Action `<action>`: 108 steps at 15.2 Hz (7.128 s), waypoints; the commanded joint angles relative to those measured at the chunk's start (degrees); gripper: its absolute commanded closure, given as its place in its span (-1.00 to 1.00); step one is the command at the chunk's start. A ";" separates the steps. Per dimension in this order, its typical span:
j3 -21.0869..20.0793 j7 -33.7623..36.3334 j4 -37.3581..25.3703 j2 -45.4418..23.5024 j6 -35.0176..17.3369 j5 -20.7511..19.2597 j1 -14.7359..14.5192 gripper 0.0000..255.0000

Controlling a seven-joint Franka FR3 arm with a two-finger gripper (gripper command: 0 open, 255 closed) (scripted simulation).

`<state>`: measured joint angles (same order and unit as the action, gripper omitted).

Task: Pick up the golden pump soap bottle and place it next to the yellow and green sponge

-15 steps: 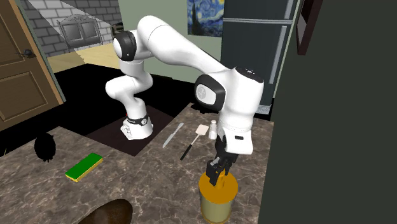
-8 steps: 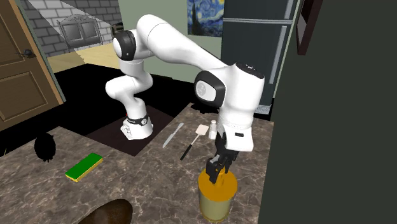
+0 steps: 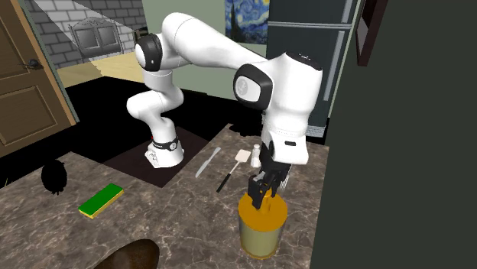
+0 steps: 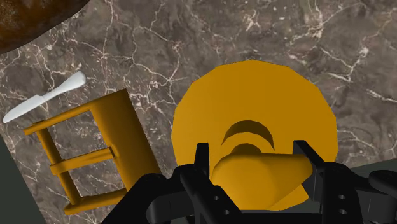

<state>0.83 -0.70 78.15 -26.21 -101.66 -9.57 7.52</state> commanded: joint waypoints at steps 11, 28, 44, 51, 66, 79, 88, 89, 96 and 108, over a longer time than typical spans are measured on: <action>0.99 -4.03 2.20 6.90 4.06 0.23 2.31 1.00; 8.38 -21.26 19.53 27.28 4.09 -0.69 11.92 1.00; 18.98 -41.88 16.00 32.57 9.17 -1.66 20.76 1.00; 24.69 -52.50 8.55 29.61 12.15 -0.08 24.97 1.00; 25.13 -51.49 21.95 32.52 1.40 -1.45 25.54 1.00; 25.42 -49.92 32.53 33.13 -8.52 -2.24 25.81 1.00; 25.84 -49.22 38.51 32.16 -15.36 -2.37 26.05 1.00; 25.89 -49.16 39.11 31.99 -16.13 -2.36 26.07 1.00; 26.27 -48.87 42.98 30.39 -21.48 -2.14 26.25 1.00; 26.64 -48.82 46.48 27.94 -27.25 -1.53 26.46 1.00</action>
<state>27.42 -49.51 124.38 1.90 -128.88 -11.08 33.94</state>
